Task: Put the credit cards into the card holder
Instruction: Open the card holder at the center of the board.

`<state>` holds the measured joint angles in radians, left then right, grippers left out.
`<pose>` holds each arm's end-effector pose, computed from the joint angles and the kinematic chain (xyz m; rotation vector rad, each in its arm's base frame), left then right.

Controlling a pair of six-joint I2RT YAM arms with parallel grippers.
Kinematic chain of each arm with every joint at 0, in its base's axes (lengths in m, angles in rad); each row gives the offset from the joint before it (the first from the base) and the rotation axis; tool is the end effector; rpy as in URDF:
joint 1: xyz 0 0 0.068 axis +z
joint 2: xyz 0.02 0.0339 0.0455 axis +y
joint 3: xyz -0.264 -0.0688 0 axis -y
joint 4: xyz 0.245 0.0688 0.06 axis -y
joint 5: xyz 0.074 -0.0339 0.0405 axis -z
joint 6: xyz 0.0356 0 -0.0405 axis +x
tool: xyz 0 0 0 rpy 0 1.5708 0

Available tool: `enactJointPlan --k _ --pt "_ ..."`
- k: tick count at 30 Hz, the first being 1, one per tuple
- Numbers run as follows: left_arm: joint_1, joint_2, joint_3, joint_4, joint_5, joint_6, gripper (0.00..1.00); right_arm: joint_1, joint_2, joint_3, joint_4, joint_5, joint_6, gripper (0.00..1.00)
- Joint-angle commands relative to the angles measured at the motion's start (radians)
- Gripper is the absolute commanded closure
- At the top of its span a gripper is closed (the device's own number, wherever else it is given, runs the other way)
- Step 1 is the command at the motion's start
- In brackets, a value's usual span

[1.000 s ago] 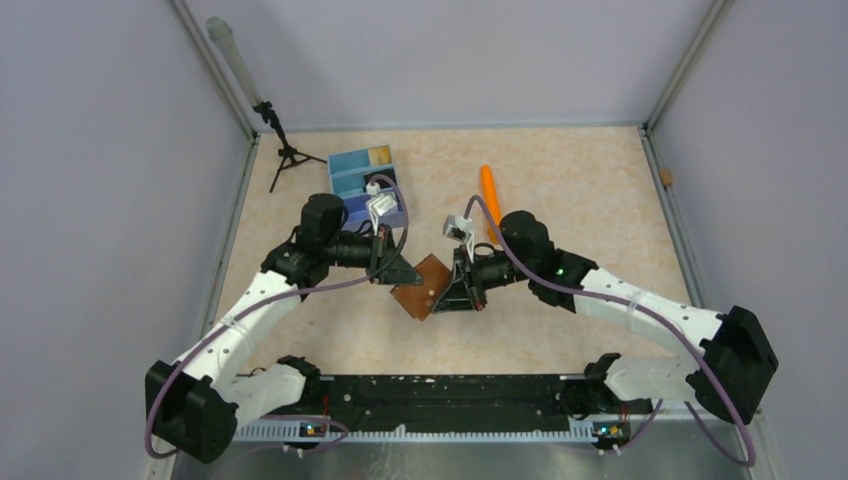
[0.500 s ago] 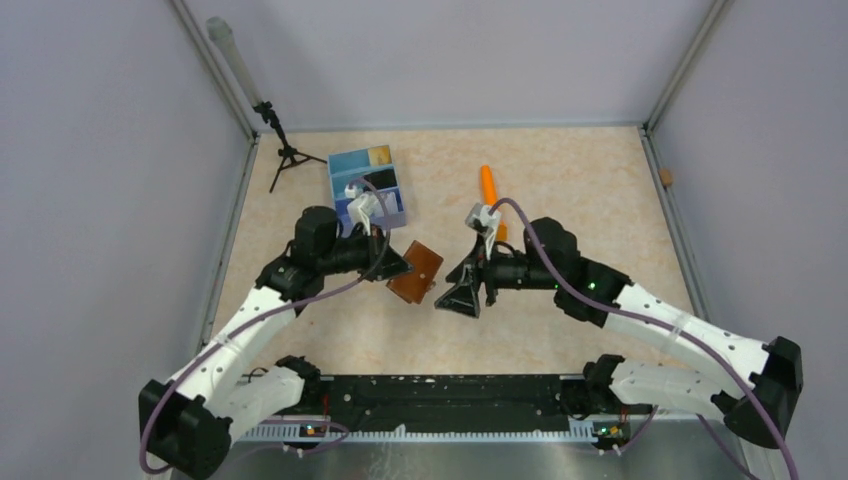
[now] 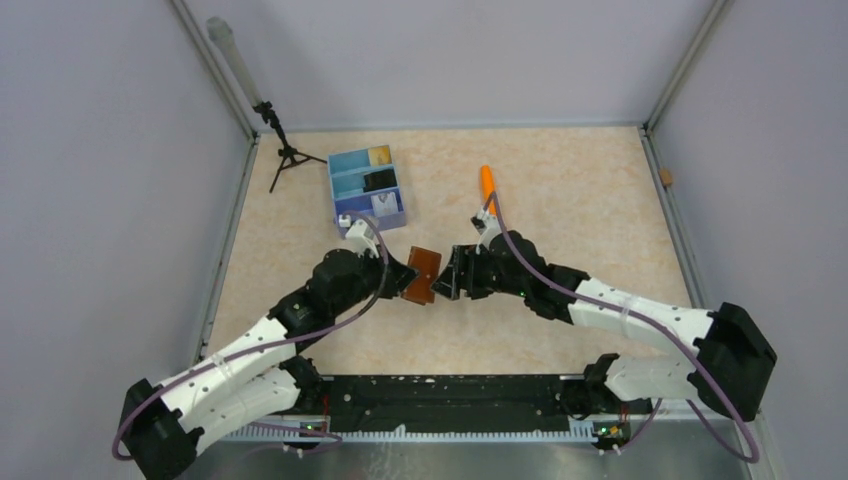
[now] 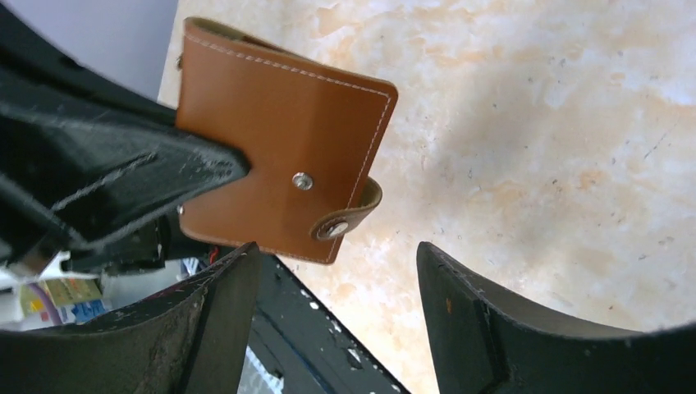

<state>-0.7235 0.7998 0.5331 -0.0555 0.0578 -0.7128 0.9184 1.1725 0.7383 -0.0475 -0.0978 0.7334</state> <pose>0.1426 -0.1287 0.2615 0.0531 2.0284 -1.0058 0.1564 0.2104 0.2575 -0.2737 2.2297 1.0743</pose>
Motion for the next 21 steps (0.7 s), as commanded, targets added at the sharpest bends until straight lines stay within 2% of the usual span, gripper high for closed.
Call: enactJointPlan --k 1,6,10,13,15,17,20,21 --pt "-0.057 0.023 -0.01 0.128 -0.145 -0.055 1.0 0.014 0.043 -0.008 0.081 0.059 0.09 0.34" --pt "-0.074 0.041 -0.037 0.168 -0.15 -0.077 1.0 0.015 0.089 -0.011 0.083 0.075 0.095 0.42" --pt "-0.077 0.055 -0.04 0.174 -0.147 -0.079 1.0 0.016 0.112 -0.004 0.077 0.092 0.091 0.54" --pt "-0.077 0.06 -0.044 0.167 -0.143 -0.079 1.0 0.016 0.116 -0.003 0.051 0.172 0.075 0.62" --pt "-0.077 0.062 -0.05 0.163 -0.14 -0.083 1.0 0.015 0.117 -0.008 0.051 0.196 0.06 0.83" --pt "-0.077 0.065 -0.058 0.154 -0.143 -0.087 1.0 0.014 0.121 -0.01 0.025 0.214 0.05 0.98" --pt "-0.078 0.062 -0.069 0.112 -0.155 -0.096 0.98 0.015 0.119 -0.022 0.012 0.225 0.036 1.0" --pt "-0.078 0.059 -0.07 0.086 -0.169 -0.101 0.89 0.016 0.113 -0.033 0.018 0.221 0.03 1.0"
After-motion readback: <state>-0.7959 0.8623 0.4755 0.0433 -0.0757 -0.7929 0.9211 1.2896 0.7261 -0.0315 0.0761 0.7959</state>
